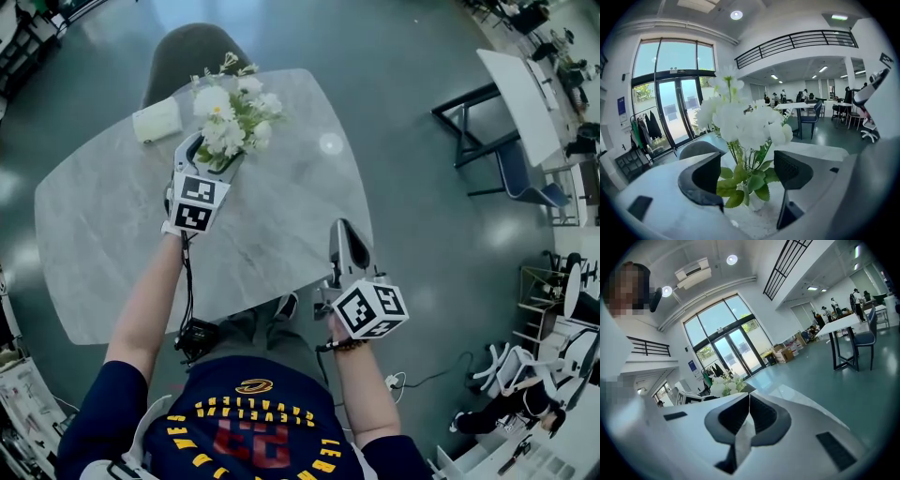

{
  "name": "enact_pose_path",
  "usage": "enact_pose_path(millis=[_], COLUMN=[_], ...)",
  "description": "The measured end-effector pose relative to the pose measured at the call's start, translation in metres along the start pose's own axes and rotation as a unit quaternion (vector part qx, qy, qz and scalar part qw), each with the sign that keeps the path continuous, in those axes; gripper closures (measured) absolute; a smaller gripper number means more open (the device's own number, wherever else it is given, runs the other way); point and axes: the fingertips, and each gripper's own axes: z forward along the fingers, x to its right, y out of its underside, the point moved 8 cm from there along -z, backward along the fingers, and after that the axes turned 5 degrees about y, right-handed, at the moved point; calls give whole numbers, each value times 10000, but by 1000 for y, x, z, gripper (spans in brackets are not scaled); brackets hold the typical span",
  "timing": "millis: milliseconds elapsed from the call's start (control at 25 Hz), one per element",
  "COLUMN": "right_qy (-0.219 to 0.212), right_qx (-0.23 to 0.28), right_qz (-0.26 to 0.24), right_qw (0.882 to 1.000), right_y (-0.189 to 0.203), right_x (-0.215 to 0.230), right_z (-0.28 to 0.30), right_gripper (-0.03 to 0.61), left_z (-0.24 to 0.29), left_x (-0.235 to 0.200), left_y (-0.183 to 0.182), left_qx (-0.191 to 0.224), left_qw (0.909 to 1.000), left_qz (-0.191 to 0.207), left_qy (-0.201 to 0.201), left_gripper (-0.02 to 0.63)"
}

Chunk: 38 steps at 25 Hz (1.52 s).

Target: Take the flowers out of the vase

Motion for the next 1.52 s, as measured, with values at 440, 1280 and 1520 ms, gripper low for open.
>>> enact_pose_path(millis=[440,1280,1520], right_qy=[129,158,135], right_qx=[-39,-24,-53], right_qz=[123,176,162], right_qw=[9998,9997,9998], right_y=[16,18,23], right_x=[11,15,15], right_z=[-6,-15,-22], right_gripper=[569,569,569], left_z=[32,4,-11], left_x=[3,-12,-15], left_y=[12,9,2], left_qx=[-367,461,849], left_qw=[9988,9957,9925], left_qz=[299,-287,-403], left_qy=[-103,-747,-780], left_gripper=[344,555,560])
